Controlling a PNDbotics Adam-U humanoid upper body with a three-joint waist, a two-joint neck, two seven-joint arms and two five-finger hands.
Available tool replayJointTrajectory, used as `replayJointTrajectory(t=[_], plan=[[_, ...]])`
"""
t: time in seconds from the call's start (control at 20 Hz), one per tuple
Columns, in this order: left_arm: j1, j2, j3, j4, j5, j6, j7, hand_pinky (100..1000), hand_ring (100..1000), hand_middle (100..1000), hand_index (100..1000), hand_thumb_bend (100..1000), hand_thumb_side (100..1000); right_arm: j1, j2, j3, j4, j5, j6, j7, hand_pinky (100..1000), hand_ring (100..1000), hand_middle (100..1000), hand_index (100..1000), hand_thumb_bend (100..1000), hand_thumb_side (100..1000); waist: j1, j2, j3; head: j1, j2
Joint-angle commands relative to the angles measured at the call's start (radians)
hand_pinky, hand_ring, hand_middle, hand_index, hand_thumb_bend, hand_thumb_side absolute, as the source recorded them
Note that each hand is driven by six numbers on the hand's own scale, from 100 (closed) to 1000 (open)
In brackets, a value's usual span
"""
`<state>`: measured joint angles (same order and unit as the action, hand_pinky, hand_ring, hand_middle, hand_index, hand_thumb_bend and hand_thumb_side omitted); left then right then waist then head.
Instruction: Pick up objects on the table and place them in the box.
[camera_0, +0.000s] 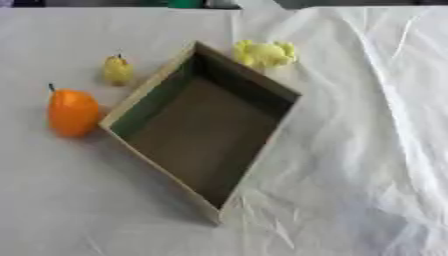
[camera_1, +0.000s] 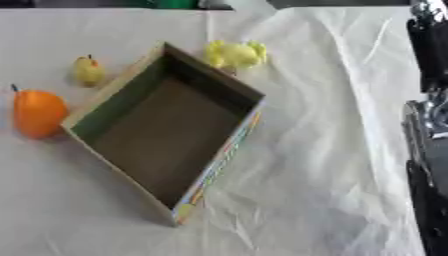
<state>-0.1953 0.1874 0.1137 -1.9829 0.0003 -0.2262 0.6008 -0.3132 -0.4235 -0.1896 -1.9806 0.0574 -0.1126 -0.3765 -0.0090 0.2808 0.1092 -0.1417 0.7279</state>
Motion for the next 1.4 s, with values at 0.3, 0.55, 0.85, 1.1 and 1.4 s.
replayJointTrajectory(t=[0.3,0.55,0.85,1.1,1.4], plan=[[-0.010,0.012,-0.004,-0.017,0.001,0.004,-0.007,479,600,599,773,106,1000,-0.124,-0.162,0.072,-0.019,0.056,0.076,0.082,746,667,548,738,100,376,-0.006,-0.020,0.013,-0.006,-0.012],[-0.010,0.016,-0.010,-0.017,0.006,0.005,-0.014,480,600,599,773,105,1000,-0.252,-0.234,0.147,0.061,0.168,0.142,0.193,738,683,565,746,100,283,-0.006,-0.024,0.017,-0.008,-0.006],[-0.008,0.015,-0.019,-0.017,0.014,0.009,-0.025,480,600,599,773,105,1000,-0.406,-0.246,0.216,0.258,0.286,0.129,0.308,738,710,594,767,100,224,-0.007,-0.033,0.028,-0.015,-0.004],[-0.004,0.015,-0.026,-0.017,0.021,0.011,-0.034,480,600,599,773,104,1000,-0.518,-0.232,0.261,0.428,0.401,0.082,0.410,739,746,640,813,100,211,-0.008,-0.039,0.044,-0.026,-0.004],[-0.003,0.016,-0.031,-0.017,0.027,0.015,-0.041,480,601,600,773,105,1000,-0.618,-0.194,0.296,0.599,0.562,0.011,0.513,745,773,694,849,100,196,-0.012,-0.046,0.058,-0.039,0.003]])
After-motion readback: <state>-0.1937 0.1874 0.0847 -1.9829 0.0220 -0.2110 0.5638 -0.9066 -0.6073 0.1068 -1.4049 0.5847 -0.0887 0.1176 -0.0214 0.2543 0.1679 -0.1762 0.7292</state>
